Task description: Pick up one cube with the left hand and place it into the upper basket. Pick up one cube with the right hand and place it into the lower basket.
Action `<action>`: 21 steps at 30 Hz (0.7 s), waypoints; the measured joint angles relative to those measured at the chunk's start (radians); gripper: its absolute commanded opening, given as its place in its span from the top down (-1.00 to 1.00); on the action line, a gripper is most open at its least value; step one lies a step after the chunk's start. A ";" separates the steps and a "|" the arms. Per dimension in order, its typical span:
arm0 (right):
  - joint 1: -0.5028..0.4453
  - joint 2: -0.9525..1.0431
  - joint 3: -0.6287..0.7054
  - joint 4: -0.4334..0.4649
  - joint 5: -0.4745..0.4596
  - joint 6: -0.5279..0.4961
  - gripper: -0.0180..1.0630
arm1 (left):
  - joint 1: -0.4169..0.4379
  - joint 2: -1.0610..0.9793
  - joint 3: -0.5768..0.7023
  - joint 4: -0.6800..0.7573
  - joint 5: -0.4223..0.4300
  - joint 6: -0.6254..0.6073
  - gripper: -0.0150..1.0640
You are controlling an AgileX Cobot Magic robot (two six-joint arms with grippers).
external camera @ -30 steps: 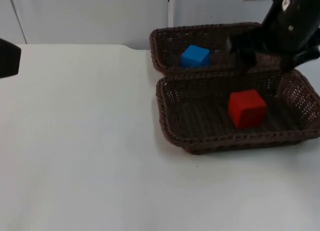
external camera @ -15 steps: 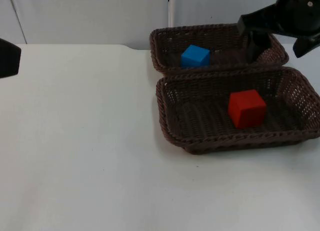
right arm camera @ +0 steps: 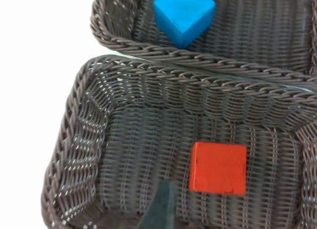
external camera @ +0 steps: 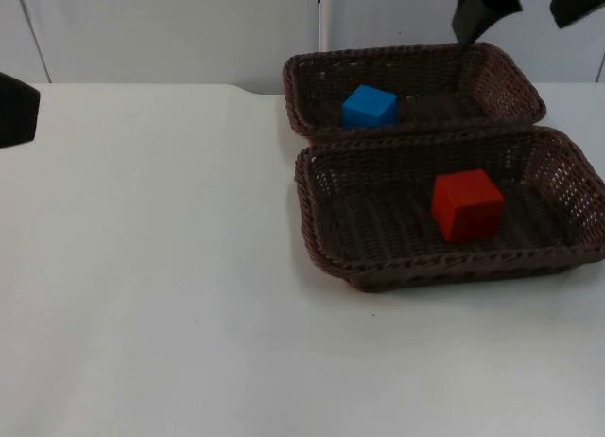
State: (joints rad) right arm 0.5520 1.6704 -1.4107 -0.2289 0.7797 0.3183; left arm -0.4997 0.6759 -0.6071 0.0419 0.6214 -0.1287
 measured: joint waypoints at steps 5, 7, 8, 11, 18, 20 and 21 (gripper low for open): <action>0.004 -0.101 0.110 -0.002 -0.037 0.000 -0.44 | 0.000 0.000 0.000 0.000 0.000 0.000 -0.97; 0.004 -0.124 0.143 -0.002 -0.050 0.000 -0.44 | 0.000 0.000 0.000 0.000 0.000 0.000 -0.97; 0.004 -0.150 0.176 -0.002 -0.067 0.000 -0.44 | 0.000 0.000 0.000 0.000 0.000 0.000 -0.97; 0.006 -0.201 0.233 -0.002 -0.098 0.002 -0.44 | 0.000 0.000 0.000 0.000 0.000 0.000 -0.97; 0.006 -0.369 0.386 -0.005 -0.139 0.002 -0.44 | 0.000 -0.087 0.000 0.000 -0.001 0.016 -0.97; 0.006 -0.420 0.430 -0.005 -0.153 0.002 -0.44 | 0.000 -0.141 0.000 0.000 -0.002 0.022 -0.97; 0.006 -0.449 0.447 -0.005 -0.160 0.002 -0.44 | 0.000 -0.172 0.000 0.000 -0.002 0.023 -0.97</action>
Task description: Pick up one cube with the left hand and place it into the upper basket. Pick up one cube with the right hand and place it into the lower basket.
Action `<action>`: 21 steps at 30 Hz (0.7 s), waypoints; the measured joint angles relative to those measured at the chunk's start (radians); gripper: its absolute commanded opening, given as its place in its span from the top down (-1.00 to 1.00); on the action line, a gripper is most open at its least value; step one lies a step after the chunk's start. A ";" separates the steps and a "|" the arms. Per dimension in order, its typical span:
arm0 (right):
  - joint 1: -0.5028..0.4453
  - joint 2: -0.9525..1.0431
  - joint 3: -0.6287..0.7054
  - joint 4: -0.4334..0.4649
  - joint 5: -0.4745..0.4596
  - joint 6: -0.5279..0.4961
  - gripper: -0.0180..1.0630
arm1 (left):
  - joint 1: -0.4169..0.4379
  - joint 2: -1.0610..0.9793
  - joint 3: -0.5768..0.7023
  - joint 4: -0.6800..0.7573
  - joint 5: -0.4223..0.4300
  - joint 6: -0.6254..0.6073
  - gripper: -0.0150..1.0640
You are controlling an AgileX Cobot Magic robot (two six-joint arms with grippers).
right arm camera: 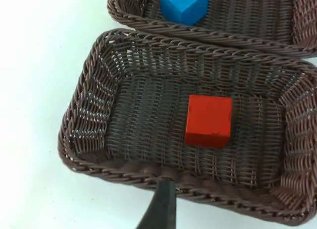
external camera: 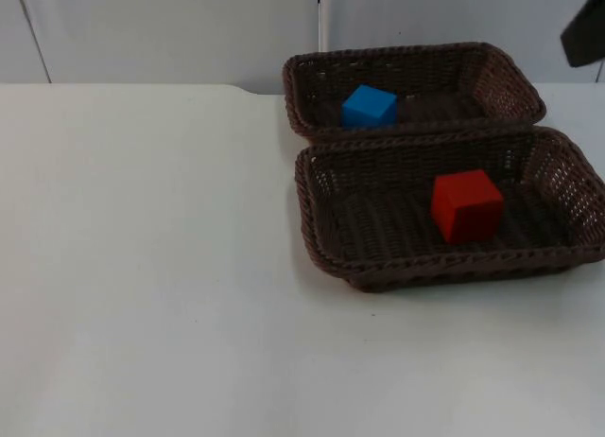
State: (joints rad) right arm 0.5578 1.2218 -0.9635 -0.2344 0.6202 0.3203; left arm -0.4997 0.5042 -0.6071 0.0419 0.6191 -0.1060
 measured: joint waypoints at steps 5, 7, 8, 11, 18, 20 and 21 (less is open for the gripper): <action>0.000 -0.101 0.068 0.000 -0.013 0.000 -0.44 | 0.000 -0.099 0.000 0.000 0.008 0.002 -0.97; 0.000 -0.157 0.108 0.000 -0.015 0.000 -0.44 | 0.000 -0.149 0.000 0.012 0.038 0.004 -0.97; 0.000 -0.190 0.128 0.000 -0.015 0.000 -0.44 | 0.000 -0.173 0.000 0.016 0.059 0.004 -0.97; 0.000 -0.252 0.162 0.000 -0.017 0.000 -0.44 | 0.000 -0.216 0.000 0.022 0.101 0.004 -0.97; 0.000 -0.458 0.240 0.000 -0.014 -0.026 -0.44 | 0.000 -0.305 0.000 0.022 0.240 0.004 -0.97; 0.000 -0.522 0.257 0.000 -0.010 -0.029 -0.44 | 0.000 -0.335 0.000 0.022 0.275 0.013 -0.97; 0.000 -0.522 0.257 0.000 -0.010 -0.029 -0.44 | 0.000 -0.335 0.000 0.022 0.275 0.013 -0.97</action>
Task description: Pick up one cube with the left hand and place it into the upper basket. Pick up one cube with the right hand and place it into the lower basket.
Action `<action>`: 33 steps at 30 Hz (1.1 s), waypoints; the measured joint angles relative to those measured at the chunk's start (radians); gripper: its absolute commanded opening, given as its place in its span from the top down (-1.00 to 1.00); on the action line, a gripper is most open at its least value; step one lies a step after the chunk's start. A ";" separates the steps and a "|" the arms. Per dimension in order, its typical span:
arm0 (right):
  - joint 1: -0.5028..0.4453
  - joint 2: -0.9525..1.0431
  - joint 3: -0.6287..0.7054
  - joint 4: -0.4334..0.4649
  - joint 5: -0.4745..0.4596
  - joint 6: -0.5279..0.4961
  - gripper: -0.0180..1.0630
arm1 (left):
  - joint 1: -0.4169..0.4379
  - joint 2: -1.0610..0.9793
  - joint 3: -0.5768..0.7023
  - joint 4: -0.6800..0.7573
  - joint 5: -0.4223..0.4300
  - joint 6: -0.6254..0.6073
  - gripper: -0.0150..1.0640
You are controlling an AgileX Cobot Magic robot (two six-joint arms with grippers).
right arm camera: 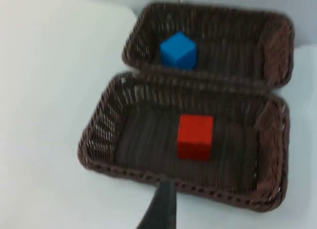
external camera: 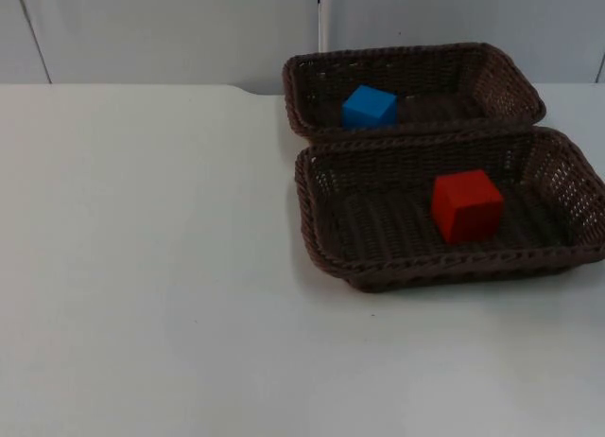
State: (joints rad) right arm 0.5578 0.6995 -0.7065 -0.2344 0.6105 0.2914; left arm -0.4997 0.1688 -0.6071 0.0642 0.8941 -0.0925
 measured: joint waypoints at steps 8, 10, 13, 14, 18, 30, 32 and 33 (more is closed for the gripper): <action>0.000 -0.207 0.035 0.000 0.042 -0.002 -0.44 | 0.000 -0.121 0.000 -0.019 0.102 0.006 -0.97; 0.000 -0.257 0.042 0.000 0.074 -0.005 -0.44 | 0.000 -0.152 0.000 -0.022 0.127 0.006 -0.97; 0.000 -0.296 0.042 0.000 0.107 -0.014 -0.44 | 0.000 -0.164 0.000 -0.026 0.141 0.006 -0.97; 0.000 -0.316 0.042 0.000 0.123 -0.021 -0.44 | 0.000 -0.165 0.000 -0.028 0.148 0.006 -0.97; 0.000 -0.364 0.044 0.000 0.164 -0.031 -0.44 | 0.000 -0.165 0.009 -0.034 0.174 0.008 -0.97; 0.000 -0.512 0.044 0.005 0.328 -0.043 -0.44 | 0.000 -0.165 0.022 -0.038 0.200 0.058 -0.97; 0.000 -0.547 0.044 0.010 0.362 -0.043 -0.44 | 0.000 -0.165 0.022 -0.038 0.218 0.058 -0.97; 0.000 -0.562 0.044 0.018 0.374 -0.051 -0.44 | 0.000 -0.165 0.022 -0.038 0.223 0.058 -0.97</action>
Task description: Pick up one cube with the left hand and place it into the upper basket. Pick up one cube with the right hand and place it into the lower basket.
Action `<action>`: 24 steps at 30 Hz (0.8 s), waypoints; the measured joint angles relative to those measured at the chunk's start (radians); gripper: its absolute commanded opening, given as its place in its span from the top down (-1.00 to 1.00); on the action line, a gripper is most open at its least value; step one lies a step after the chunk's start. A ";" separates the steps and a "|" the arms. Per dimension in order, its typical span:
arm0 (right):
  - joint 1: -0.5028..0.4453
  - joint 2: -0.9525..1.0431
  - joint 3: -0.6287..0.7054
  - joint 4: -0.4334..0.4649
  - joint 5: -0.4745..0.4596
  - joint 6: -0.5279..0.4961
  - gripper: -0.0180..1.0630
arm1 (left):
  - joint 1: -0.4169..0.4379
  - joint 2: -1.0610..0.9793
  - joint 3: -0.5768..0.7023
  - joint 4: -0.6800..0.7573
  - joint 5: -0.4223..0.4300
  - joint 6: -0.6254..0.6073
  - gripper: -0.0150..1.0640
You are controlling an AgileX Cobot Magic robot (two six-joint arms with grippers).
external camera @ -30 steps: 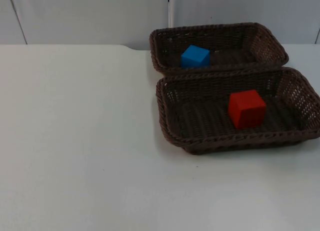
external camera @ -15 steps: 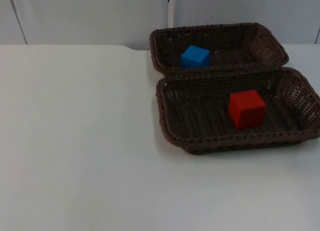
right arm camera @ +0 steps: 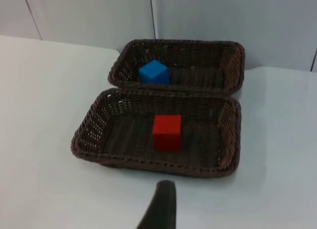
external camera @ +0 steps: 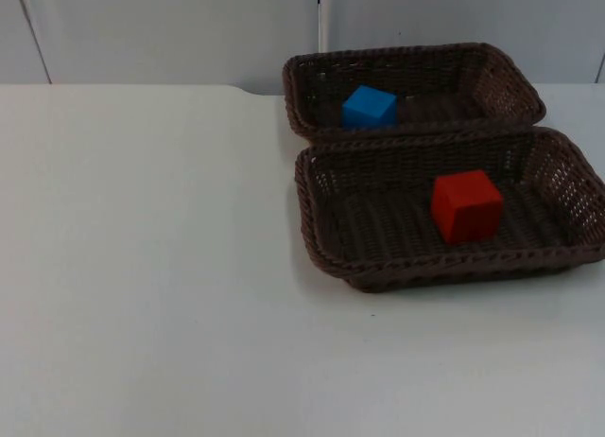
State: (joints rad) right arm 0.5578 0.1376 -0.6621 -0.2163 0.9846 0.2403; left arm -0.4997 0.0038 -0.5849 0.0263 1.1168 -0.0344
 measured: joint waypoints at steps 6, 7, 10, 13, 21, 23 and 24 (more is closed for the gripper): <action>0.000 -0.096 0.025 0.037 0.044 -0.059 -0.44 | 0.000 0.000 0.024 0.000 -0.002 0.000 -0.97; 0.000 -0.116 0.036 0.045 0.049 -0.062 -0.44 | 0.000 0.000 0.041 0.000 -0.002 0.000 -0.97; 0.000 -0.134 0.060 0.069 0.063 -0.080 -0.44 | 0.000 0.000 0.066 -0.008 -0.004 0.000 -0.97; 0.002 -0.134 0.074 0.121 0.100 -0.137 -0.44 | 0.000 0.000 0.069 -0.013 -0.009 0.000 -0.97; 0.002 -0.134 0.076 0.191 0.115 -0.240 -0.44 | 0.000 0.000 0.076 -0.015 -0.018 -0.002 -0.97; 0.002 -0.134 0.076 0.194 0.115 -0.240 -0.44 | 0.000 0.000 0.088 -0.015 -0.025 -0.002 -0.97; 0.002 -0.134 0.076 0.194 0.115 -0.240 -0.44 | 0.000 0.000 0.088 -0.015 -0.025 -0.002 -0.97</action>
State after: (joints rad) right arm 0.5601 0.0038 -0.5862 -0.0227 1.0991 0.0000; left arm -0.4997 0.0038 -0.4970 0.0116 1.0916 -0.0368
